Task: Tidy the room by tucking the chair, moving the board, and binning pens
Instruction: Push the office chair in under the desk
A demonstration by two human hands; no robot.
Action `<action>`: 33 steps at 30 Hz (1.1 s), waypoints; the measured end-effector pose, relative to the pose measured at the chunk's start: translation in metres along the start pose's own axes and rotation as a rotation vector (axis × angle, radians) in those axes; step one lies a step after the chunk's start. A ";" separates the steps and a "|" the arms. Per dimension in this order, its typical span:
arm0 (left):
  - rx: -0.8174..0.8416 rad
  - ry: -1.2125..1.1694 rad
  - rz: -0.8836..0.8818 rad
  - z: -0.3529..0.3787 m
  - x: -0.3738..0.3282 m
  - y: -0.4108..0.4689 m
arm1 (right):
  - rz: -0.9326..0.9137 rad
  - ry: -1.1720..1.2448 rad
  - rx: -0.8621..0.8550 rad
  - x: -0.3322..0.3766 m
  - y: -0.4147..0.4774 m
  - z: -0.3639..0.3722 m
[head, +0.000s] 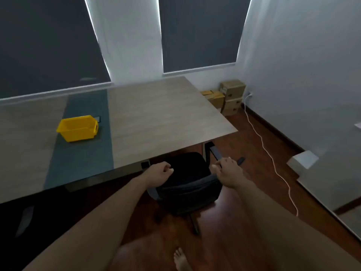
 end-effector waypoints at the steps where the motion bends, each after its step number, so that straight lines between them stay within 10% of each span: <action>1: 0.015 -0.008 -0.005 0.009 -0.006 0.009 | 0.010 -0.007 -0.008 -0.007 0.006 0.001; 13: 0.244 0.035 -0.031 0.130 -0.024 0.096 | 0.093 -0.265 0.170 -0.091 0.101 0.044; 33: -0.022 0.175 -0.014 0.077 -0.013 0.189 | -0.117 -0.473 0.062 -0.075 0.213 0.035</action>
Point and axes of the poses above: each hand's wrist, its own y-axis towards the middle knuckle, its own z-axis out of the palm, x = y × z, the point moved 10 cm from there along y, towards the middle knuckle, and after that the axes turned 13 degrees about y, right-handed, at the moved point
